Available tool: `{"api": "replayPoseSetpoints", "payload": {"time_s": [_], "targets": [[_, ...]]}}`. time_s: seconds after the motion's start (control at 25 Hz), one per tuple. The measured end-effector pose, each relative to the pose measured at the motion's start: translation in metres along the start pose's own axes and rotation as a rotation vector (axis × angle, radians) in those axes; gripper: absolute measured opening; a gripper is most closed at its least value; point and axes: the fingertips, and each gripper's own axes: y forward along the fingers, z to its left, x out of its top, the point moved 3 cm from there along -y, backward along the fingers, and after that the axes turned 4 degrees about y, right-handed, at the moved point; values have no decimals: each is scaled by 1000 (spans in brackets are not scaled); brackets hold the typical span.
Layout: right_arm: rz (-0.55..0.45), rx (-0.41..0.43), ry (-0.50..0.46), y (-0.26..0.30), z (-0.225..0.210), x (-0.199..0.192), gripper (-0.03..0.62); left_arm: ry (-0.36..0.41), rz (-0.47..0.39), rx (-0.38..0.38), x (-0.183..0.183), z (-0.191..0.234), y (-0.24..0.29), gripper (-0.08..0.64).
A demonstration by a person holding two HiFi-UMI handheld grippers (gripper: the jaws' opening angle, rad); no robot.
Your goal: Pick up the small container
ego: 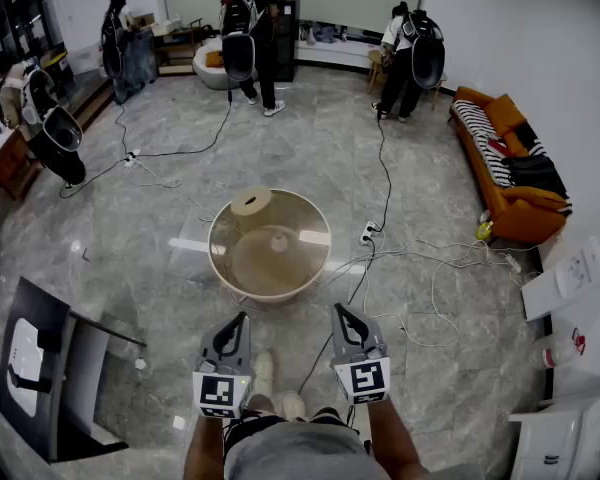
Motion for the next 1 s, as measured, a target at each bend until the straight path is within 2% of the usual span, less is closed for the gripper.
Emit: {"api": "replayPoseSetpoints", "payload": {"time_s": [0.28,0.48,1.0], "targets": [[13,-15,35,37,-11,-4,2,-5,1,-15,-4,24,33,17],[17,-33,17,78,-13,3,2,-13,0,-44,-6,51,67,17],[19,-110,5,194,-2,30,2,-10,-27,-123,-6,154,149,17]]}}
